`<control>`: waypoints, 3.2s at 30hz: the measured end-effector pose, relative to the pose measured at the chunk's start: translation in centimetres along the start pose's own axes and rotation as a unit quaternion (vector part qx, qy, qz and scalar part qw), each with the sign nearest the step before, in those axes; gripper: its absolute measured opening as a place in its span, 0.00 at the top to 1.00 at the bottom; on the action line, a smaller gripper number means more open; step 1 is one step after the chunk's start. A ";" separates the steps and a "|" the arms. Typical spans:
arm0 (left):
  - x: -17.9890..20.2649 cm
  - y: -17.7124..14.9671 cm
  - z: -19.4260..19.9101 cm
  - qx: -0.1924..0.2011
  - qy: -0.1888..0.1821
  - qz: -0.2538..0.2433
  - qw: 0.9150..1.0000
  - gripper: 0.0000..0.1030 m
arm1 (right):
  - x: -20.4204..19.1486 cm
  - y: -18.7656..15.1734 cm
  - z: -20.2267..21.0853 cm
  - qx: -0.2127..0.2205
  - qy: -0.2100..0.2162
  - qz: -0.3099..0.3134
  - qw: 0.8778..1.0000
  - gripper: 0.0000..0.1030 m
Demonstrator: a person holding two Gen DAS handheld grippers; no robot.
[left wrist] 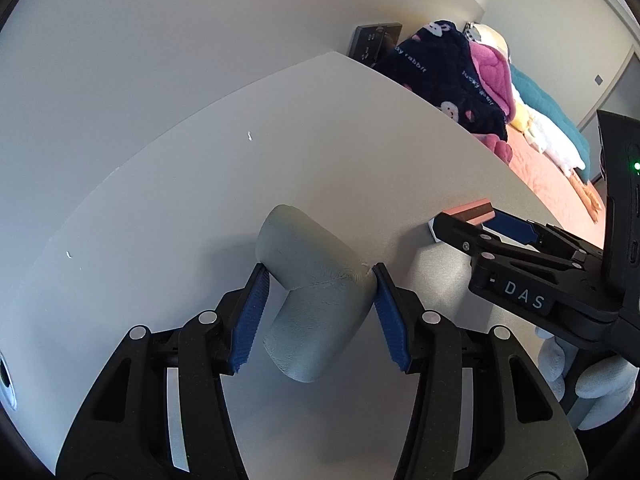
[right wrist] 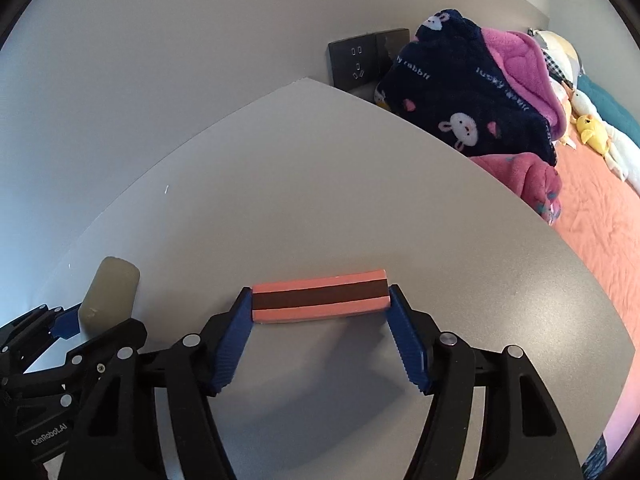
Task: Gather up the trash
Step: 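Grasp the grey-green foam piece with the left gripper while the right grasps the pink block, then carry the foam piece and pink block over the trash bin, then open both grippers to drop the foam piece and block into the bin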
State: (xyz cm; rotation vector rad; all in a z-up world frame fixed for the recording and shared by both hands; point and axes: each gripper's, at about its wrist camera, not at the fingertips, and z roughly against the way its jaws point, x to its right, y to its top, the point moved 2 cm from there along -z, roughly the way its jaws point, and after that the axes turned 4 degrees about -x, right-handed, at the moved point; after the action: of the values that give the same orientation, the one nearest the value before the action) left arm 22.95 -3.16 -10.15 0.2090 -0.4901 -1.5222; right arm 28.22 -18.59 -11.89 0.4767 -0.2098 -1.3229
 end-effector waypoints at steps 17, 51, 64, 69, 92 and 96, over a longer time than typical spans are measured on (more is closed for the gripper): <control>2.7 -1.1 3.4 0.018 -0.014 -0.021 1.000 0.50 | -0.2 -2.2 7.0 0.027 0.023 -0.010 0.999 0.35; 10.2 -5.1 9.9 0.049 -0.047 -0.094 0.993 0.50 | 3.0 -10.1 18.3 0.085 0.003 -0.058 0.995 0.35; 13.3 -7.0 10.9 0.048 -0.068 -0.123 0.989 0.49 | 5.6 -14.2 21.4 0.099 -0.016 -0.094 0.990 0.35; 14.8 -7.8 11.1 0.047 -0.077 -0.140 0.986 0.49 | 6.6 -15.6 22.6 0.106 -0.025 -0.108 0.988 0.35; 23.9 -11.3 11.6 0.030 -0.142 -0.237 0.961 0.49 | 13.9 -23.7 28.5 0.137 -0.084 -0.208 0.965 0.35; 25.7 -12.2 11.7 0.024 -0.154 -0.256 0.954 0.49 | 15.1 -25.1 29.5 0.141 -0.095 -0.225 0.959 0.35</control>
State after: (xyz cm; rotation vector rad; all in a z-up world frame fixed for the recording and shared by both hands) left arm 6.31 -27.12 -0.46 0.1423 -0.7621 -2.0677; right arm -2.28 -43.63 1.16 0.6642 -0.4757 -1.7986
